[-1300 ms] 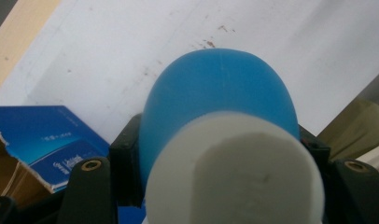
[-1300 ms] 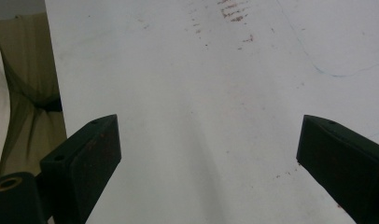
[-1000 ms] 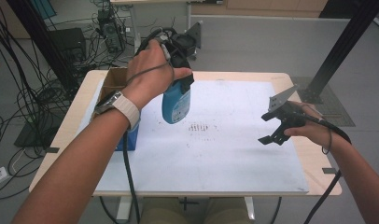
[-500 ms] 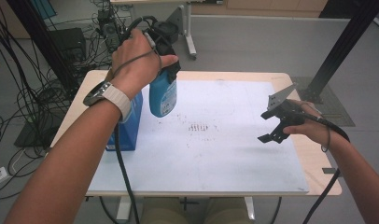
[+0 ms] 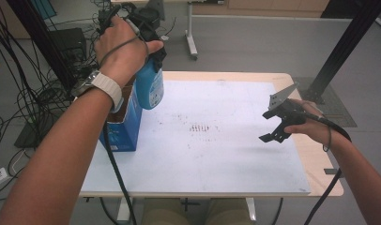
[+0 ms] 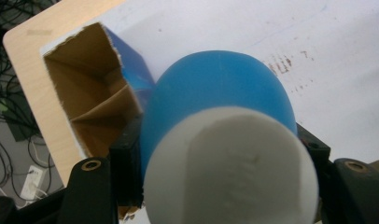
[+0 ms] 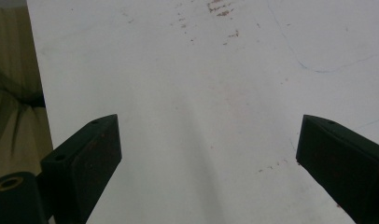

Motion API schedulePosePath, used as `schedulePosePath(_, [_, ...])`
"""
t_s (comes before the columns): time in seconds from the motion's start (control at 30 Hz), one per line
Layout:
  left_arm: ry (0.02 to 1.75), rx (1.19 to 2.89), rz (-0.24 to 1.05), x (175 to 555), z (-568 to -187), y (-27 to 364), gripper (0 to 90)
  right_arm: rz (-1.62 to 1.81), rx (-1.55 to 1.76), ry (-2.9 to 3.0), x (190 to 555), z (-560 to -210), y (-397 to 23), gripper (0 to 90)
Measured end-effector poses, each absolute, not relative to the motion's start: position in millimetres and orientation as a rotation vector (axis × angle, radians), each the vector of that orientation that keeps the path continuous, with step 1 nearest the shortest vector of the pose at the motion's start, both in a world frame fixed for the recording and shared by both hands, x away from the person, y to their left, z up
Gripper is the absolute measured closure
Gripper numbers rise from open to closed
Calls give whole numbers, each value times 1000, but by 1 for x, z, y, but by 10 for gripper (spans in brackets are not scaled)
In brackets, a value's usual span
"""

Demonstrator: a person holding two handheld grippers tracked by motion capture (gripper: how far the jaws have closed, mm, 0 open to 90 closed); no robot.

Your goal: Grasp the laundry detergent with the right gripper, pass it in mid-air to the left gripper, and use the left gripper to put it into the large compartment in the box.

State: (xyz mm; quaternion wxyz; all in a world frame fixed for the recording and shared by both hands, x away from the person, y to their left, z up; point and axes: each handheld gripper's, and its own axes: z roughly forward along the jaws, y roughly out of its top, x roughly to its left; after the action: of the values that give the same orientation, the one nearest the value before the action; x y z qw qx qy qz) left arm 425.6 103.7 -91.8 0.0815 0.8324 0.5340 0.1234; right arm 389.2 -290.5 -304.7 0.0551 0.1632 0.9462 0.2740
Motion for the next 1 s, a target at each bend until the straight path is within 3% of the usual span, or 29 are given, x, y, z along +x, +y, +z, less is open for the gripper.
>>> schedulePosePath(1.0, [1866, 2309, 405, 439, -74, 163, 371, 828, 503, 2876, 398, -306, -291, 67])
